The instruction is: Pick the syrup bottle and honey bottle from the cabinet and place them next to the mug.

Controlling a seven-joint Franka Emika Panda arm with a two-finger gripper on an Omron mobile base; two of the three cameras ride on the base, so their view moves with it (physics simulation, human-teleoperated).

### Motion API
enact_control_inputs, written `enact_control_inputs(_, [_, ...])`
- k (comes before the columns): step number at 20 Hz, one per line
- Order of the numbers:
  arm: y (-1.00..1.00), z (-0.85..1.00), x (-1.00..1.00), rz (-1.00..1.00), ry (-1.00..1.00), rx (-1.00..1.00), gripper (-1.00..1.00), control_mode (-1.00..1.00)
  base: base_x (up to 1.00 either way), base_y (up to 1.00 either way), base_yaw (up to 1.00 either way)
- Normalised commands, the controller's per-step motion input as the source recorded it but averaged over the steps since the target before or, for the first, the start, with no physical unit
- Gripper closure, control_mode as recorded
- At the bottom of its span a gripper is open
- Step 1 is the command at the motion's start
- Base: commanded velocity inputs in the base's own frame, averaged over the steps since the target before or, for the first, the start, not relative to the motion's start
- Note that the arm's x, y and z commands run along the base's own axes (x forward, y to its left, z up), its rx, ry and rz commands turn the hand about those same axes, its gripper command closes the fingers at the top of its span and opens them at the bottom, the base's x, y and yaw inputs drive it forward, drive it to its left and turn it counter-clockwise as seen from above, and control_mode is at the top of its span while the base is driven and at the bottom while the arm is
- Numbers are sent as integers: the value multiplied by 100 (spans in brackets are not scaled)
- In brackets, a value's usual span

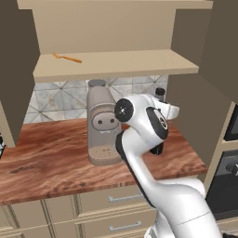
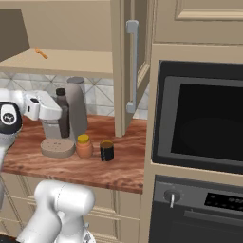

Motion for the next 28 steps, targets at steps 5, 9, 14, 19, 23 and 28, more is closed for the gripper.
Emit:
enact_control_inputs(5, [-4, -80, 19, -6, 5, 0, 100, -100, 0, 0, 0])
enact_control_inputs(9, [-3, -78, 17, -7, 7, 0, 100, -100, 0, 0, 0])
enact_control_inputs(14, [-1, -73, 31, -9, 11, 0, 100, -100, 0, 0, 0])
enact_control_inputs(19, [-1, -58, 46, -12, 12, 0, 100, -100, 0, 0, 0])
enact_control_inputs(23, [-12, -44, 46, -12, 7, 0, 100, -100, 0, 0, 0])
enact_control_inputs(28, [-16, -28, 52, -8, 2, 0, 100, -100, 0, 0, 0])
